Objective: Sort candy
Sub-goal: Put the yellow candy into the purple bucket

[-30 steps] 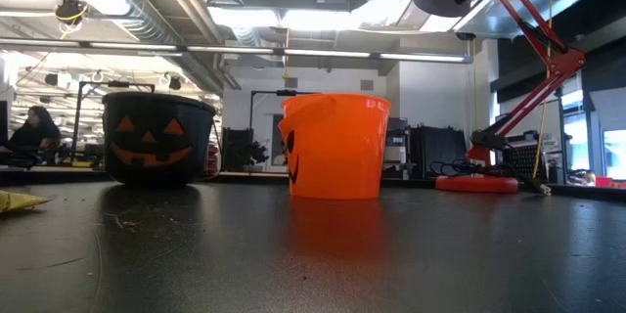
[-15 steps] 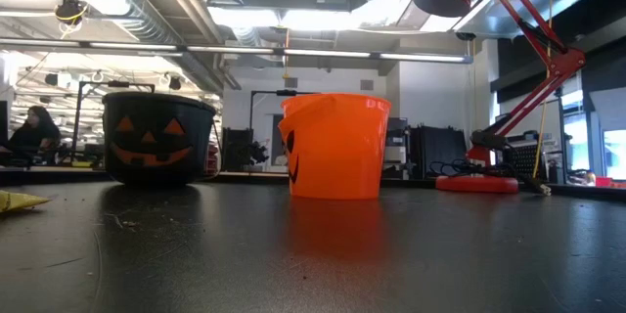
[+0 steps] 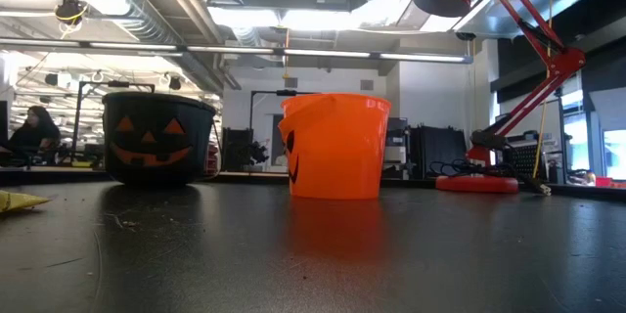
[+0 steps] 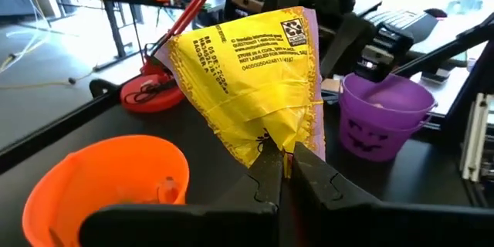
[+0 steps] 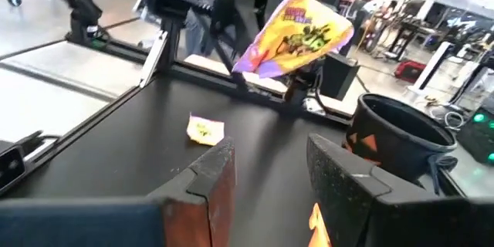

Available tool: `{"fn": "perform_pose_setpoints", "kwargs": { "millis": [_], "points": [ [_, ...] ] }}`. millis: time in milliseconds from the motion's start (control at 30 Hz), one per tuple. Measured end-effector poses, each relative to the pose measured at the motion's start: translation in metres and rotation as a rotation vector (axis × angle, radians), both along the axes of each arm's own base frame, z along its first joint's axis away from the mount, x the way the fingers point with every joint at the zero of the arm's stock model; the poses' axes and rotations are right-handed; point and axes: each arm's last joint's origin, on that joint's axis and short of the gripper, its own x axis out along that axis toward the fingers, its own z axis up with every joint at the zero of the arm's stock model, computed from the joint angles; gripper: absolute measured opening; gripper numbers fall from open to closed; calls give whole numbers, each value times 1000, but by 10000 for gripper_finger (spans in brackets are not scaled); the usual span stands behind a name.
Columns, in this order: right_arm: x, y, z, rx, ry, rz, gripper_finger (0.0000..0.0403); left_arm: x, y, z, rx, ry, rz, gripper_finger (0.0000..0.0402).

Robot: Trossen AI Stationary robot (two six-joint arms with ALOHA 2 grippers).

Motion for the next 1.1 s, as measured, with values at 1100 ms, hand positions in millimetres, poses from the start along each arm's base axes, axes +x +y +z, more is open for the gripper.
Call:
{"fn": "perform_pose_setpoints", "kwargs": {
  "millis": [1100],
  "points": [
    [39,-29,-6,327,-145,33,154,23,21,-16,30,23,52,0]
  ]
}}
